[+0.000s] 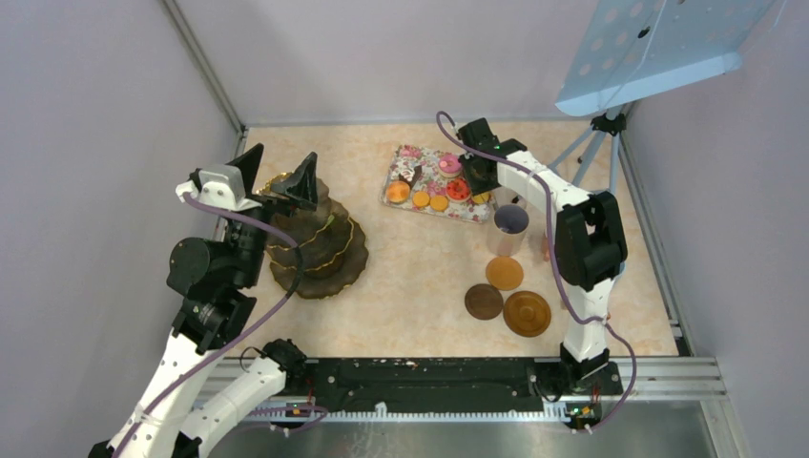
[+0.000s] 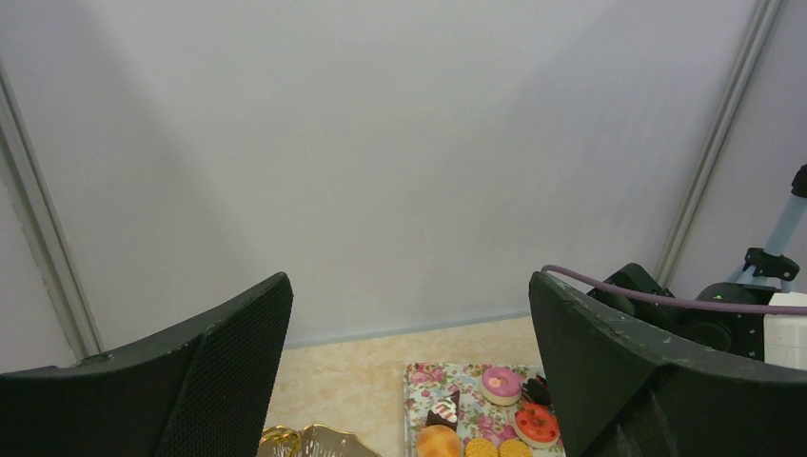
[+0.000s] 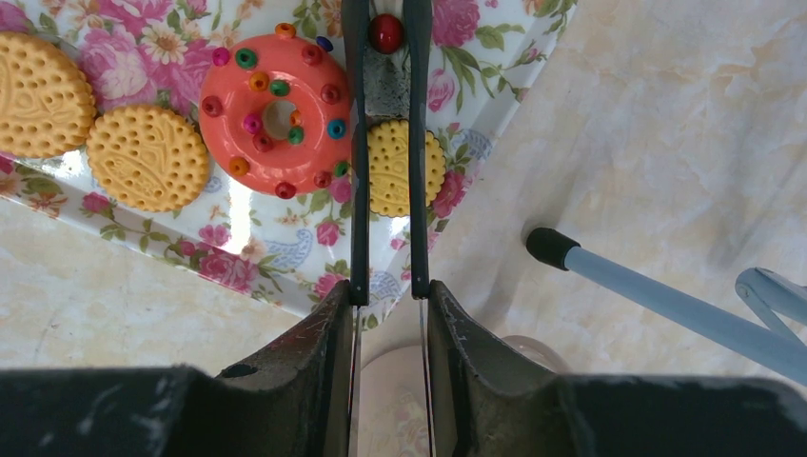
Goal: Serve the afternoon tea
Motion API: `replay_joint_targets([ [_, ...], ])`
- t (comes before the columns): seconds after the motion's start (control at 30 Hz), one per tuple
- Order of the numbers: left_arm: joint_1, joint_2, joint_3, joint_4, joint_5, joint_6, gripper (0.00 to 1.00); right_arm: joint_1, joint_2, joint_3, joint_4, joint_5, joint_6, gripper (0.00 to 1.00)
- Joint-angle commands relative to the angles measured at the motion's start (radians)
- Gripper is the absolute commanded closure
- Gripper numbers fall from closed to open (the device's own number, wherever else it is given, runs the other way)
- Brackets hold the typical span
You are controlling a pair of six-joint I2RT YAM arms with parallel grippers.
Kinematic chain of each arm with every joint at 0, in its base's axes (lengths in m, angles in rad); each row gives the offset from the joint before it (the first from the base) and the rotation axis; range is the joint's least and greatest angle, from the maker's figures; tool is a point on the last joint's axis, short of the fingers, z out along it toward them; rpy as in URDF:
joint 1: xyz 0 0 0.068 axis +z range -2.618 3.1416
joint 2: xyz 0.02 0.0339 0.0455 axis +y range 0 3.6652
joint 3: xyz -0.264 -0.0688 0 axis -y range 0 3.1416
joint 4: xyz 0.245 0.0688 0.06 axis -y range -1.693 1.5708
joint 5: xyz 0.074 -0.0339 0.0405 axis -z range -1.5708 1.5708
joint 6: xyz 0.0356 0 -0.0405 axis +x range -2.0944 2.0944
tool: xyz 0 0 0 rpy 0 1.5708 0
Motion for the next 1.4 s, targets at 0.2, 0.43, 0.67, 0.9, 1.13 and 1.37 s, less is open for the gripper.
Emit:
replay_joint_targets([
  [0.2,0.006,0.010,-0.003,0.045,0.019,-0.006,0.01,0.006,-0.128,0.034,0.011,-0.023,0.013,0.83],
  [0.43,0.008,0.013,-0.004,0.045,0.020,-0.006,0.01,0.071,-0.223,0.014,-0.023,0.005,0.021,0.83],
  [0.67,0.007,0.014,-0.004,0.043,0.016,-0.001,0.01,0.167,-0.362,-0.098,-0.019,-0.081,0.039,0.83],
  [0.9,0.009,0.021,-0.001,0.040,0.013,0.003,0.01,0.332,-0.509,-0.243,0.101,-0.286,0.148,0.84],
  [1.13,0.010,0.023,-0.002,0.039,0.006,0.009,0.01,0.468,-0.569,-0.342,0.285,-0.465,0.249,0.86],
  [1.37,0.011,0.026,-0.002,0.039,0.013,0.005,0.01,0.494,-0.544,-0.359,0.414,-0.562,0.364,0.87],
])
